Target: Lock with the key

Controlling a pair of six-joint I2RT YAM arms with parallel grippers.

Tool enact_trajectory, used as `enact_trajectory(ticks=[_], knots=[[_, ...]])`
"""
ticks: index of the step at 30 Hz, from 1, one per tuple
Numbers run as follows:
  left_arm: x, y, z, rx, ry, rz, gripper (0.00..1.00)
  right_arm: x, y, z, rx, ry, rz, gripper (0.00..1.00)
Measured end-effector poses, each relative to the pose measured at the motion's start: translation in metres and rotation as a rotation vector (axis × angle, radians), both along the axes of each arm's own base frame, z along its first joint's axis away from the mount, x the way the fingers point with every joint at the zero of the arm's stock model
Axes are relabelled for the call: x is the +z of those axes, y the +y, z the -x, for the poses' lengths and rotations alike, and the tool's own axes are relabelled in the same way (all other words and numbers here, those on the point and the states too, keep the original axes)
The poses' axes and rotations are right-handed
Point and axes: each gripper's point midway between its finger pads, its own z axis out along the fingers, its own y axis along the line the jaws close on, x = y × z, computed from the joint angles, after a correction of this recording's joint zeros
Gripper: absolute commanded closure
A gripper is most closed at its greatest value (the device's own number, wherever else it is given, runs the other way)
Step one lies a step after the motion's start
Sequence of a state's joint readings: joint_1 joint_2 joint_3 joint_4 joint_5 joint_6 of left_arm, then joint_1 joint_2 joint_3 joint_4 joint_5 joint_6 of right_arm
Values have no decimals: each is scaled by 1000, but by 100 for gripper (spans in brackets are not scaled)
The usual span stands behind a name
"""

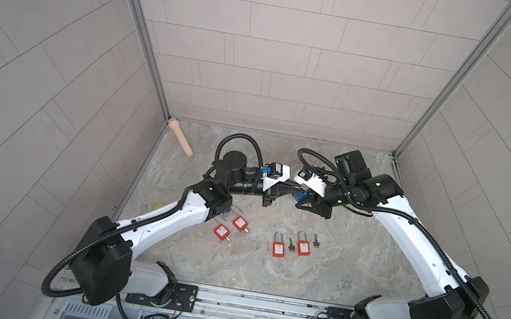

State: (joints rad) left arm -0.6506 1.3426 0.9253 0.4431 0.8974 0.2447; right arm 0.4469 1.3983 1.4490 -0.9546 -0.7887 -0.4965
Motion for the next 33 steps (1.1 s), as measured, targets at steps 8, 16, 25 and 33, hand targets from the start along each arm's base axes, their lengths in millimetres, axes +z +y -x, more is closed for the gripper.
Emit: enact_trajectory(ticks=[8,16,25,33], knots=[[0,5,3,16,-4,2,100,-1,3,2,15,18,-12,100],[3,7,7,3,25,42,100,-4,3,7,75,-14,-1,98],[-10,11,18,-92,127,30,100,-3,-2,22,116,-64,-29,65],[-76,20,15,-66,362,-108,100,42,-6,45,146,-208,-151,54]])
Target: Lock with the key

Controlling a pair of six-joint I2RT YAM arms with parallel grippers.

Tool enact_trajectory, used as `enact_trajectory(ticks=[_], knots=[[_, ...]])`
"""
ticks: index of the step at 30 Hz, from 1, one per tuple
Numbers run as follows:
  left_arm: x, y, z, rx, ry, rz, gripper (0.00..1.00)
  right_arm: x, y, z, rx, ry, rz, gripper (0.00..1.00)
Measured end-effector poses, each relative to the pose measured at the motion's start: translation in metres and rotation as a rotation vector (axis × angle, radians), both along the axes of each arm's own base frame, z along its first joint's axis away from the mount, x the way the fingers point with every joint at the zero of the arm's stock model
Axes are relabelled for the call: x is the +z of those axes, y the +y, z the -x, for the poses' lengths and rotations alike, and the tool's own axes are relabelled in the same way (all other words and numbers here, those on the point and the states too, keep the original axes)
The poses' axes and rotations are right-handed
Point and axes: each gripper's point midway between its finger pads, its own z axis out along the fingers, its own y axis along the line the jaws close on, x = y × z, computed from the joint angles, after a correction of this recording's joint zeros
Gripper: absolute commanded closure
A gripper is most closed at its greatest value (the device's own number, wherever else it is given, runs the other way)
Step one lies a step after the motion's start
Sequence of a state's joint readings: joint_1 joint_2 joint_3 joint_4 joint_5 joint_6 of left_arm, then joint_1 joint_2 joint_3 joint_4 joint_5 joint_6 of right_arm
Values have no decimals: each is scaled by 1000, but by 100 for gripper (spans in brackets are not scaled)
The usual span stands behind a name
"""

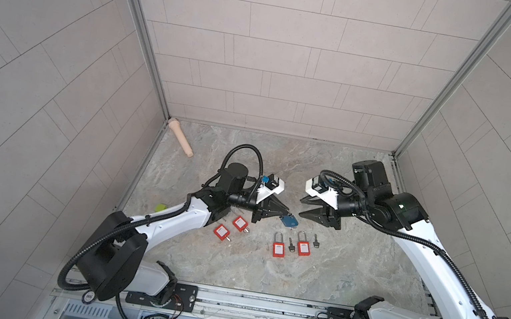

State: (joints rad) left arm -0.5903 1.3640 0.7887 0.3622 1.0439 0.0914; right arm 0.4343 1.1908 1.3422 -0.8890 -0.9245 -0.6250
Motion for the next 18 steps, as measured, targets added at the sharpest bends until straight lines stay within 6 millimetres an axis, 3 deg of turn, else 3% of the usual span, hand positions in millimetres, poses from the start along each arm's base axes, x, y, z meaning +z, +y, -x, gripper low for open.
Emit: enact_trajectory(ticks=[11,18], knots=[[27,0,-9,30,0,93,100,-45,-24,11,-166,90,17,47],[38,-2,-7,21,5,129,100,-55,-26,-5,-266,62,-42,45]])
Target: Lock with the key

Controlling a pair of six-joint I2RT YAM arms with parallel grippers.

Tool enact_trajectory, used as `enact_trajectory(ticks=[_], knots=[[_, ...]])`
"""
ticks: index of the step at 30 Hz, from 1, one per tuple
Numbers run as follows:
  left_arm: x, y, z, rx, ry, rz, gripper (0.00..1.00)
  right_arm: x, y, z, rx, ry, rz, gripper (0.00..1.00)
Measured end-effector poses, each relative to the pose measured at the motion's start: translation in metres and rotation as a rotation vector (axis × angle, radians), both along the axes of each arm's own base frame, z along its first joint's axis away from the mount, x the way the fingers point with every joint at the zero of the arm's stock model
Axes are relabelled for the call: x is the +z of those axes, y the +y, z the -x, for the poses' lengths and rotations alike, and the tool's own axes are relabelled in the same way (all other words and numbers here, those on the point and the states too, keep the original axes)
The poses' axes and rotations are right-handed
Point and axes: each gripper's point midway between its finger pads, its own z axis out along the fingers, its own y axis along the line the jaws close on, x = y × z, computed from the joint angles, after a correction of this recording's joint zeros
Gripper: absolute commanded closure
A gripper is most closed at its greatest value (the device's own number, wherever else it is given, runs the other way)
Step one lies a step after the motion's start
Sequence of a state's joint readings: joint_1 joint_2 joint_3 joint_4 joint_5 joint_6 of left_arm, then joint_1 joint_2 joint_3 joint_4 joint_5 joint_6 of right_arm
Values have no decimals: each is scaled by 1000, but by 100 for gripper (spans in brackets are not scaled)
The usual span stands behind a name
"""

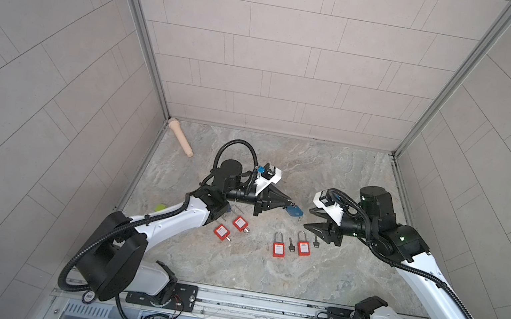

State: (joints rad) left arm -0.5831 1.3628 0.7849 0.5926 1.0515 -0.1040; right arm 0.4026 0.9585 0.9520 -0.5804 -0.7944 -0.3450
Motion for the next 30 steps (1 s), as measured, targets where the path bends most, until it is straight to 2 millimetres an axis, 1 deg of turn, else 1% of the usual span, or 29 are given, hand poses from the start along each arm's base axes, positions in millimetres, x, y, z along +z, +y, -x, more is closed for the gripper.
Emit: enact_trajectory(ticks=[8,12,15,18,23,25,28,30], knots=[[24,-4,6,-20,-2,78,100,1,5,-17,-27,-24,-24,46],[35,-9,12,-42,-14,105,100,2,10,-21,-13,-11,-35,52],[40,-10,14,-45,-22,121,100,6,15,-21,18,-3,-51,57],[44,-9,14,-44,-25,137,100,11,19,-20,43,3,-66,58],[54,-10,12,-46,-35,166,100,14,21,-18,66,0,-77,67],[57,-10,12,-46,-40,174,100,14,22,-17,70,0,-79,69],[57,-11,11,-46,-42,177,100,16,21,-16,74,-9,-78,77],[57,-11,10,-43,-42,177,100,21,20,-15,77,-20,-76,85]])
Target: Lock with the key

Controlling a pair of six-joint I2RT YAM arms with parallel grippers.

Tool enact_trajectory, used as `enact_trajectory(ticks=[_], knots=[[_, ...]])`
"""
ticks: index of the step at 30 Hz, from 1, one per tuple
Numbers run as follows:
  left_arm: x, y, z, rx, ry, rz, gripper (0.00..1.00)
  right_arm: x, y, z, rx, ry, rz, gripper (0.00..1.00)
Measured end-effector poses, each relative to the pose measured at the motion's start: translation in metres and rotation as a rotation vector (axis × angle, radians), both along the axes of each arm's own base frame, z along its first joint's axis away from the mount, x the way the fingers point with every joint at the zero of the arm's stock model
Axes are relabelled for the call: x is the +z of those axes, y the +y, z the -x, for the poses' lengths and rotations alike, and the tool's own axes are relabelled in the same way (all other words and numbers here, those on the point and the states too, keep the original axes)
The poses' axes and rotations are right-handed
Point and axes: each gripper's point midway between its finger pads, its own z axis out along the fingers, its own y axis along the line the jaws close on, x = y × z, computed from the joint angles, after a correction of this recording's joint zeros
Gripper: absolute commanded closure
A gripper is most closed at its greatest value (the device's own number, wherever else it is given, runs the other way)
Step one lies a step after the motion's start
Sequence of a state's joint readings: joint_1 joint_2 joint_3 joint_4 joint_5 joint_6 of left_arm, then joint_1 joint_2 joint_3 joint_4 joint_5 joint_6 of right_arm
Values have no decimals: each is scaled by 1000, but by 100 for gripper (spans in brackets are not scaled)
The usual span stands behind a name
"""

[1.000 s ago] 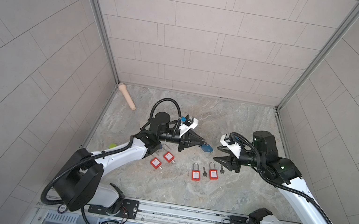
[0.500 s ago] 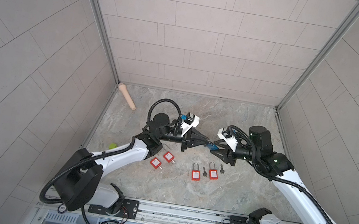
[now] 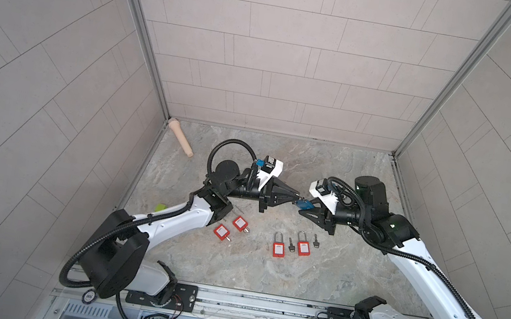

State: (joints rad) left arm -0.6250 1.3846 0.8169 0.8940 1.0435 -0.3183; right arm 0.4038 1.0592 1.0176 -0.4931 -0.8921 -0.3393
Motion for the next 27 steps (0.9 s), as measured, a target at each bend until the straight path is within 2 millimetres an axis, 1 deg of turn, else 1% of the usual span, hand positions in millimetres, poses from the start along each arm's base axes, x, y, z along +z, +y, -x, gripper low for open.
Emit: enact_trajectory(ticks=[1,3,4,6,9,11,15,18,21,25,27], knots=[[1,0,0,1,-3,3,95,1,0,1,3,-3,3,88],[2,0,0,2,-19,9,78,4,-1,4,8,2,14,93],[2,0,0,2,-25,8,75,5,-2,5,10,5,20,95],[-1,-1,-1,4,-41,-10,64,10,-4,8,18,7,38,96],[-8,-2,-2,12,-64,-74,61,14,-6,12,35,11,62,98],[-8,-1,-1,15,-97,-125,60,11,-7,15,46,23,79,100],[3,3,4,11,-192,-207,60,0,-10,22,60,72,113,100],[5,7,10,-6,-233,-261,59,-4,-12,25,73,106,138,100],[-3,10,16,-34,-236,-318,57,-3,-12,27,87,124,158,100],[-22,12,24,-72,-202,-386,57,0,-12,28,105,133,175,100],[-29,12,27,-85,-189,-407,57,0,-13,29,113,139,181,100]])
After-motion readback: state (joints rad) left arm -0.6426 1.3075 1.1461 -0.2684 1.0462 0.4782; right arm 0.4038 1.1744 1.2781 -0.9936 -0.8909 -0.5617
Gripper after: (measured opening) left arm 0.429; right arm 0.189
